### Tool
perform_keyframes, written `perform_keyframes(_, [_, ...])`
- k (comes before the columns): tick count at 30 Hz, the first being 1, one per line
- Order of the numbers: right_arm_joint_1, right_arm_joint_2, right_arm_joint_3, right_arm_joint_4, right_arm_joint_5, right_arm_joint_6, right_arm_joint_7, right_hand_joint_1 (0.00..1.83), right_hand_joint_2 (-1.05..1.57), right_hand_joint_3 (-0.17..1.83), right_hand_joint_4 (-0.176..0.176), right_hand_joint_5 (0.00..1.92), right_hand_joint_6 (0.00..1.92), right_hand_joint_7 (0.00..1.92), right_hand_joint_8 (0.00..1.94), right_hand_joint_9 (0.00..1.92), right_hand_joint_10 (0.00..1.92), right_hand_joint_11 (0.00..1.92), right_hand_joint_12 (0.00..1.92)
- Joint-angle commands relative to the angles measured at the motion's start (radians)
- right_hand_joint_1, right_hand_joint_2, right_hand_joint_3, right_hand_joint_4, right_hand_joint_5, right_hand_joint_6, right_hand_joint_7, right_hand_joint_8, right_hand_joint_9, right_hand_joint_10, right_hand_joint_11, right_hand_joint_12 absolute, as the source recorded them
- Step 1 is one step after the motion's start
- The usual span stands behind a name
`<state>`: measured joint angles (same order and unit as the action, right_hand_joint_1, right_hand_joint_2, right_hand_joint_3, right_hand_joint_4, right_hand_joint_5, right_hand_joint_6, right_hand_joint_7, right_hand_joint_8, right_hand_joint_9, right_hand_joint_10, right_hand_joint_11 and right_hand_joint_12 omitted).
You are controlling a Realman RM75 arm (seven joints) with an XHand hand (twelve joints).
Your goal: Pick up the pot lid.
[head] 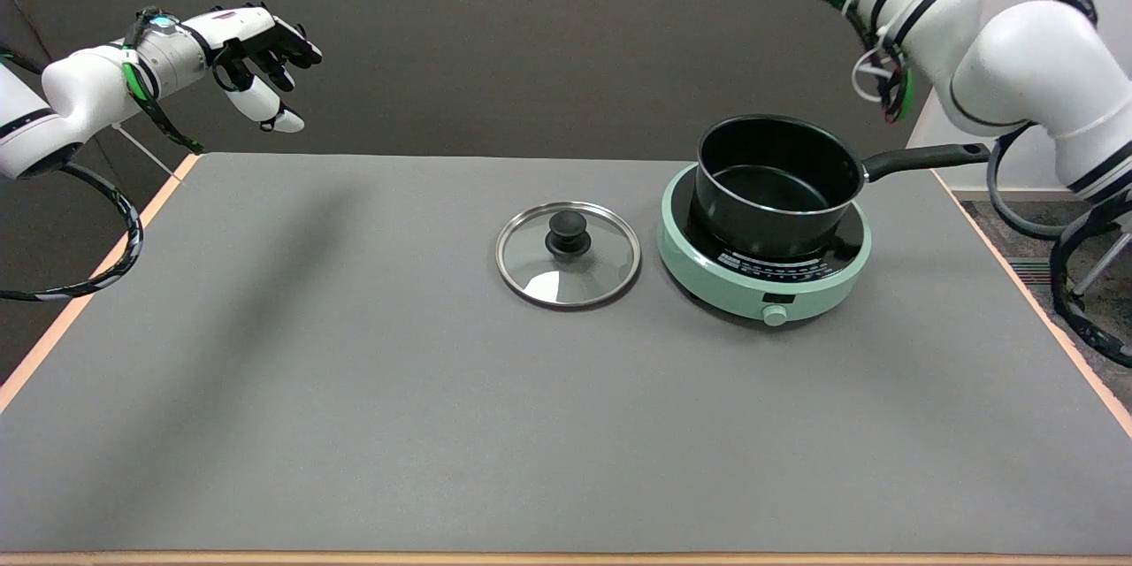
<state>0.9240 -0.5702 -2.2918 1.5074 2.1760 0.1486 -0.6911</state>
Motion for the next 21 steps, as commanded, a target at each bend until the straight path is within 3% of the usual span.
perform_keyframes(1, [-0.018,-0.121,-0.115,0.024,0.000,-0.048,-0.002,0.81,0.61,0.85,-0.074,0.65,0.37,0.73,0.29,0.64,0.60,0.50,1.37])
perform_keyframes(21, [-0.096,-0.253,-0.199,-0.079,-0.165,-0.001,-0.082,0.85,0.60,0.84,-0.091,0.65,0.37,0.75,0.32,0.64,0.63,0.51,1.38])
